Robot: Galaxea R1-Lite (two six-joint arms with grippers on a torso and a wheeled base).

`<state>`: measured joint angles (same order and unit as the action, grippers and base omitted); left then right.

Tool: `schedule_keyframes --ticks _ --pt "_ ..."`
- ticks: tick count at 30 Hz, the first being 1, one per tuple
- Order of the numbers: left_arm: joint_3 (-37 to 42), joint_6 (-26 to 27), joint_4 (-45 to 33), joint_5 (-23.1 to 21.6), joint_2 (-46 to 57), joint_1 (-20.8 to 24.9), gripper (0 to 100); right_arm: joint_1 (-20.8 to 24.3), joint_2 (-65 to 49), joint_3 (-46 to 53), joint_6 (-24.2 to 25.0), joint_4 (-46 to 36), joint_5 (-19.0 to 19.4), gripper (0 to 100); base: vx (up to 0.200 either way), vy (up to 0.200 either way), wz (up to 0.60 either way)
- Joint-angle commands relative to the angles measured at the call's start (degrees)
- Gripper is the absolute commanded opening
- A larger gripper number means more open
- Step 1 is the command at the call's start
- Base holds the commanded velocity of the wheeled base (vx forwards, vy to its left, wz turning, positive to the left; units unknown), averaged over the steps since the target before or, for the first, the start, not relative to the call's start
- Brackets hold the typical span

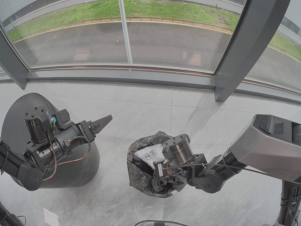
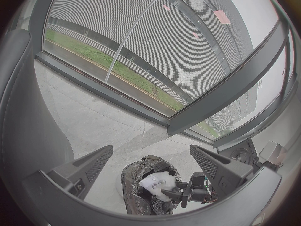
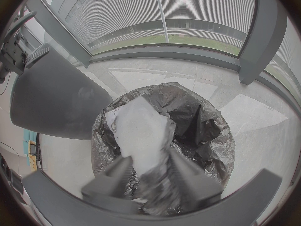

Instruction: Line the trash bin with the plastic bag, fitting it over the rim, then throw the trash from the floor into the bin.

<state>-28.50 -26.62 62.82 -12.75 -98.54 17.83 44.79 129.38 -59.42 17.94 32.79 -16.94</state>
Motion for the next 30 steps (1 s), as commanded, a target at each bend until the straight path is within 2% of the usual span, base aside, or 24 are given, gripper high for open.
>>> schedule_keyframes --ticks 1,8,15,21,30 --pt "-0.1 0.0 0.0 0.0 -0.4 0.0 100 -0.3 0.5 -0.1 0.2 0.1 0.0 100 0.0 0.0 0.0" --pt "-0.1 0.0 0.0 0.0 -0.5 0.0 100 -0.6 -0.4 -0.3 0.1 0.2 -0.1 100 0.0 0.0 0.0" --pt "-0.1 0.1 0.0 0.0 -0.5 0.0 100 0.2 -4.7 -0.5 -0.5 0.1 -2.3 100 0.0 0.0 0.0" --pt "0.0 0.1 0.0 0.0 -0.7 0.0 100 1.4 -7.7 -0.2 -0.2 0.1 -1.5 100 0.0 0.0 0.0" --pt "-0.1 0.2 0.1 0.0 -1.4 0.0 100 1.6 0.6 -2.3 -1.1 2.6 -1.4 100 0.0 0.0 0.0"
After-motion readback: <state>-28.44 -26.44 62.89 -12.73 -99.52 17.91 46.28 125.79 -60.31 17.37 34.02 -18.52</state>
